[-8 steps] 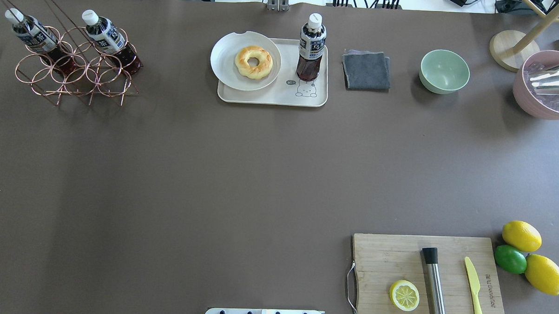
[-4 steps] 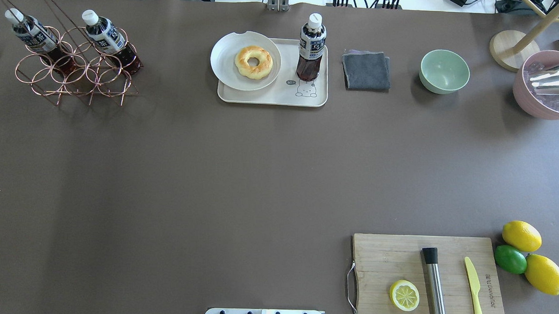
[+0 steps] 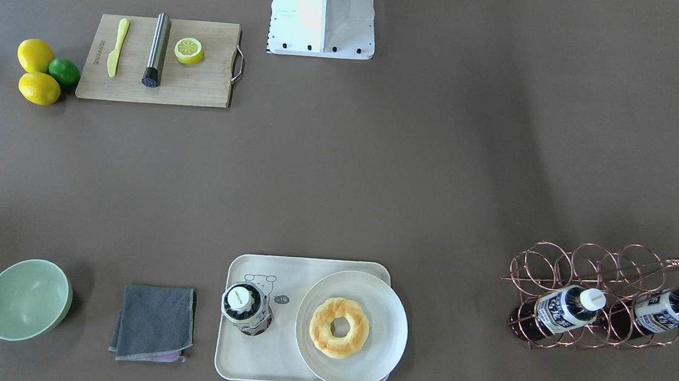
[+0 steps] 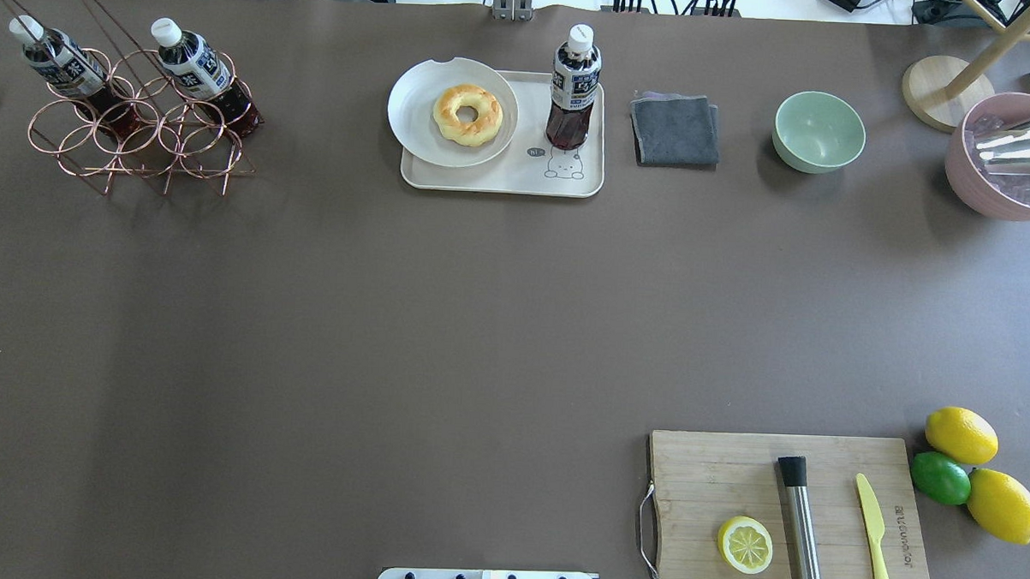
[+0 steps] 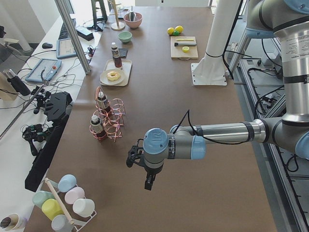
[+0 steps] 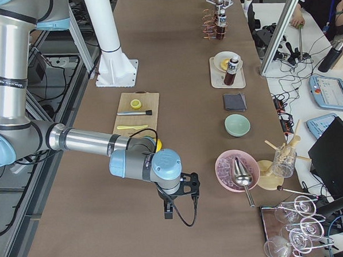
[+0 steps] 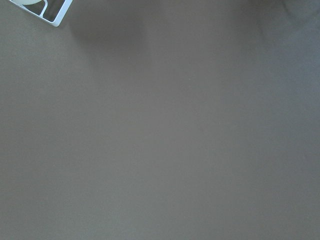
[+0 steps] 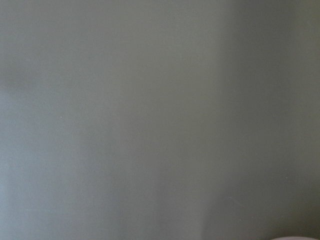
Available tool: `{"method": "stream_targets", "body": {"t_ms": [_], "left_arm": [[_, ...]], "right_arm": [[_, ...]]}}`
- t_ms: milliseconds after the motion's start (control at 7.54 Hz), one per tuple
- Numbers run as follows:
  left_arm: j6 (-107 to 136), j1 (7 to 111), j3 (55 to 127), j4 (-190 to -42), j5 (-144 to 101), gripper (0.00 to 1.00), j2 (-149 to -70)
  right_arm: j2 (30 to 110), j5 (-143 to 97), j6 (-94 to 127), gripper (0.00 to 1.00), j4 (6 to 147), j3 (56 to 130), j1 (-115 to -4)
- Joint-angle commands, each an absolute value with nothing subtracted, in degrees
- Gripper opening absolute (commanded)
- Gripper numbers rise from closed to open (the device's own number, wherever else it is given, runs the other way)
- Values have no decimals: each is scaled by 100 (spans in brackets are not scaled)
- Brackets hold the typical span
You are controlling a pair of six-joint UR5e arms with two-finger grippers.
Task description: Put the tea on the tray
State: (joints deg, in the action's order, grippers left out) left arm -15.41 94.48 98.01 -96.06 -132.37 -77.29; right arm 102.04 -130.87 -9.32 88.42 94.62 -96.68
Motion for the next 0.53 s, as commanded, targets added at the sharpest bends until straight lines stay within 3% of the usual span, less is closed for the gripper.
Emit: {"method": "stream_targets", "body": {"t_ms": [0, 398], "left_arm": [[-1555, 9448, 9800, -9606, -13236, 99, -7726], [-1556, 9448, 9730, -9598, -13245, 99, -7726]], "right_arm": [[10195, -13087, -932, 100, 8850, 9466, -9668], [10195, -13087, -932, 100, 8851, 9457, -9668]]}}
